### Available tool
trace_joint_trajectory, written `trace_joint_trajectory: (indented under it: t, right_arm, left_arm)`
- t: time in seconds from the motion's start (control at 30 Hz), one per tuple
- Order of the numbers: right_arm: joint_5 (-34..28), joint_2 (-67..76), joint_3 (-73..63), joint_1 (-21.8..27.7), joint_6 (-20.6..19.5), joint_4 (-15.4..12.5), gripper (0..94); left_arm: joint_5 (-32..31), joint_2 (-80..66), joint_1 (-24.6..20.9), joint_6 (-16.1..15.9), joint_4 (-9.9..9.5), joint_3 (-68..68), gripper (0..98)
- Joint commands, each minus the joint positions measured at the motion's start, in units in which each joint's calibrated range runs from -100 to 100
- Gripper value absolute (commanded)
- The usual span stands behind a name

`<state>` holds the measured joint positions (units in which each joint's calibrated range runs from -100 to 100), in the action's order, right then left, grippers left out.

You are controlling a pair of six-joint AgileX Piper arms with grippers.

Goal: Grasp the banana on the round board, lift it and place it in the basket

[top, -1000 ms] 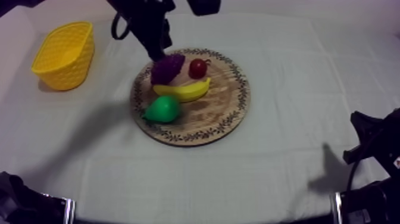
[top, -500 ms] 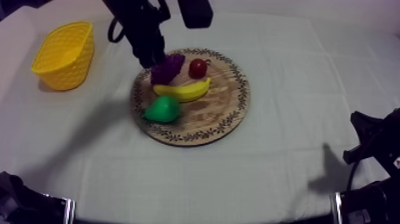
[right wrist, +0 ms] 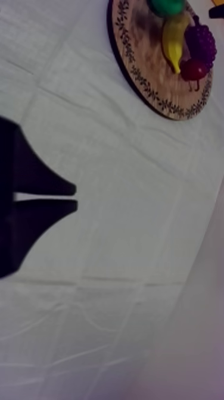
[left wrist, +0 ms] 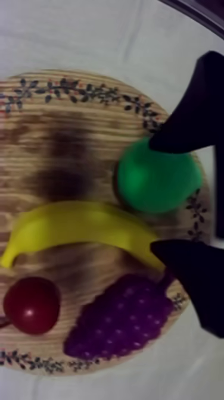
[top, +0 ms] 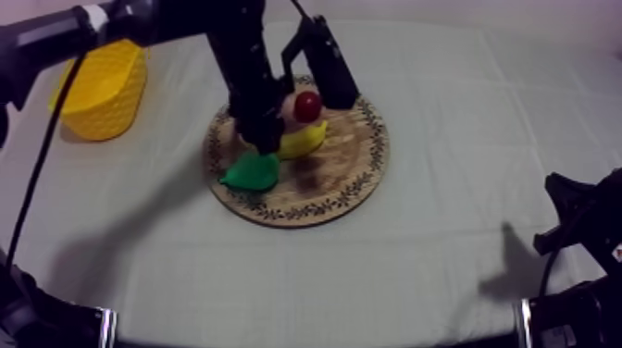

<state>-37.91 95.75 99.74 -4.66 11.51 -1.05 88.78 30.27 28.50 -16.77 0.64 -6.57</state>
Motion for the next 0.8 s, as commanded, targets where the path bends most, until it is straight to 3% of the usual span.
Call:
trace_joint_trajectory:
  t: [0.0, 0.5, 0.77]
  right_arm:
    - [0.0, 0.0, 0.0, 0.0, 0.0, 0.0, 0.4]
    - [0.0, 0.0, 0.0, 0.0, 0.0, 0.0, 0.4]
    - [0.0, 0.0, 0.0, 0.0, 0.0, 0.0, 0.4]
  left_arm:
    - [0.0, 2.6, 0.2, 0.0, 0.13, -1.7, 56.8]
    - [0.7, 12.6, 0.5, 0.8, 0.77, -8.6, 57.1]
    - [0.0, 15.8, 0.5, 2.2, 0.57, -10.9, 43.7]
